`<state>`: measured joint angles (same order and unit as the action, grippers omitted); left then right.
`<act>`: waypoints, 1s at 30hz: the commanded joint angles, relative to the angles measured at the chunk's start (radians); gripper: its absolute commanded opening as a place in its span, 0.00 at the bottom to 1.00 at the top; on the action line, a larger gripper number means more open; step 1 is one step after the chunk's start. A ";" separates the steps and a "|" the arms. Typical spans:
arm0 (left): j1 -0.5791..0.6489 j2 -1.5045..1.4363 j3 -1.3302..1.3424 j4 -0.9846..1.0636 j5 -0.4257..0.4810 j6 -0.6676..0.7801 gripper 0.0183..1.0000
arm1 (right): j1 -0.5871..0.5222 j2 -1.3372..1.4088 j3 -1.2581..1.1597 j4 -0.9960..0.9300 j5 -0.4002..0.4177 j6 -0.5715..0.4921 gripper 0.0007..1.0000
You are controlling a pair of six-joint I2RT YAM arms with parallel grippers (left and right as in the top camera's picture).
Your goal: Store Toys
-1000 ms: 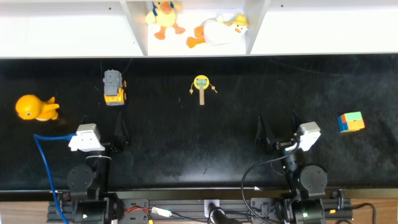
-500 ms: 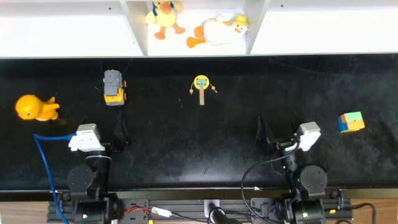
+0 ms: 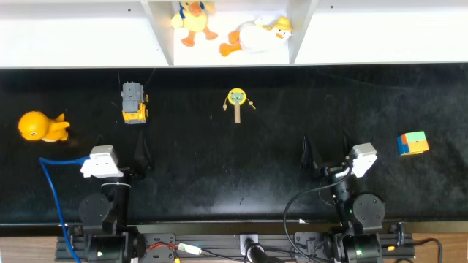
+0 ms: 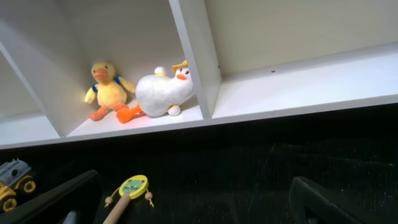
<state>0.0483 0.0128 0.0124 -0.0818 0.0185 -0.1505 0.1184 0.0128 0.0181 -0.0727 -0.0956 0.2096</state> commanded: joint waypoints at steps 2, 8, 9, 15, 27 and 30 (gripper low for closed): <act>0.009 -0.009 -0.005 -0.001 0.002 0.015 1.00 | 0.006 -0.008 -0.014 0.002 0.011 0.004 0.99; 0.009 -0.009 -0.004 -0.001 0.002 0.015 1.00 | 0.006 -0.008 -0.014 0.002 0.011 0.003 1.00; 0.009 -0.009 -0.004 -0.001 0.002 0.015 1.00 | 0.006 -0.008 -0.014 0.002 0.011 0.004 1.00; 0.010 -0.009 -0.004 0.000 -0.034 0.014 1.00 | 0.006 -0.008 -0.014 0.002 0.011 0.004 1.00; 0.031 0.163 0.411 -0.320 -0.072 -0.060 1.00 | 0.006 -0.008 -0.014 0.002 0.011 0.004 1.00; 0.052 0.328 0.634 -0.478 -0.161 -0.021 1.00 | 0.006 -0.008 -0.014 0.002 0.011 0.004 1.00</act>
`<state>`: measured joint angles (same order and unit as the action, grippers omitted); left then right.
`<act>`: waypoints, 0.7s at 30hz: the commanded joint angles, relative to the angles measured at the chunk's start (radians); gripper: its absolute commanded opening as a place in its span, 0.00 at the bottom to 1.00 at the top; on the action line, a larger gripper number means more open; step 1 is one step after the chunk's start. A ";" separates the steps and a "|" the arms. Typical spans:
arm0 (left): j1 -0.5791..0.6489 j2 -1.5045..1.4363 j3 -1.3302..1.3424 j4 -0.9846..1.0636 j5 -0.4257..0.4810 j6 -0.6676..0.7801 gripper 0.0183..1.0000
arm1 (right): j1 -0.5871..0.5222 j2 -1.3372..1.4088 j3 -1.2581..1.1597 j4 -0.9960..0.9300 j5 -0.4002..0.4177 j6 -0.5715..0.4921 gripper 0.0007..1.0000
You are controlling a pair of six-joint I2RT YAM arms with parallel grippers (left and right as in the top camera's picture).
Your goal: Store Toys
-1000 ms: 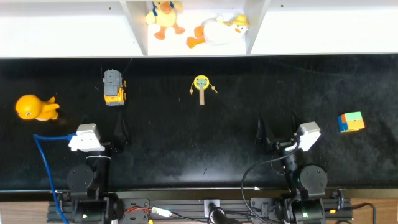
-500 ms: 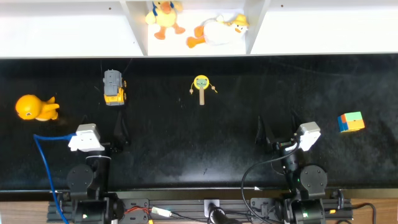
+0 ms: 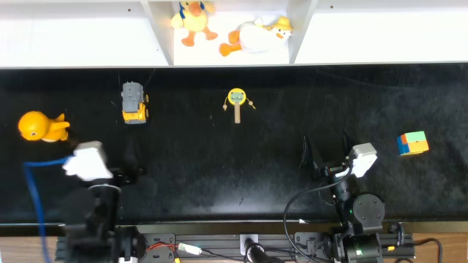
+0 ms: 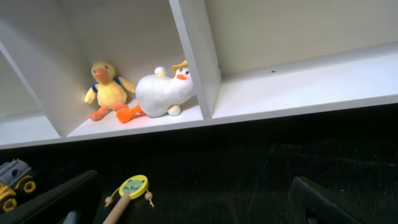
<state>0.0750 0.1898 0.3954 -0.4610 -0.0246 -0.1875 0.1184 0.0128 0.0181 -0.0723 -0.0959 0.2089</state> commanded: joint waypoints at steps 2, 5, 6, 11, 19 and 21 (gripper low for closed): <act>0.043 0.283 0.406 -0.188 -0.175 0.044 1.00 | 0.006 -0.008 -0.014 0.002 0.012 0.005 0.99; 0.082 0.471 0.615 -0.278 -0.230 0.072 0.99 | 0.006 -0.008 -0.014 0.002 0.012 0.005 1.00; 0.106 0.537 0.686 -0.308 -0.249 0.090 1.00 | 0.006 -0.008 -0.014 0.002 0.012 0.005 1.00; 0.293 0.805 0.922 -0.401 -0.123 0.238 0.99 | 0.006 -0.008 -0.014 0.002 0.012 0.005 0.99; 0.583 1.030 0.978 -0.433 0.103 0.401 0.99 | 0.006 -0.008 -0.014 0.002 0.011 0.005 1.00; 0.625 1.063 0.978 -0.452 0.104 0.412 1.00 | 0.006 -0.008 -0.014 0.002 0.012 0.005 1.00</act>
<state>0.6502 1.2331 1.3529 -0.9016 0.0185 0.1570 0.1184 0.0128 0.0181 -0.0731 -0.0959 0.2092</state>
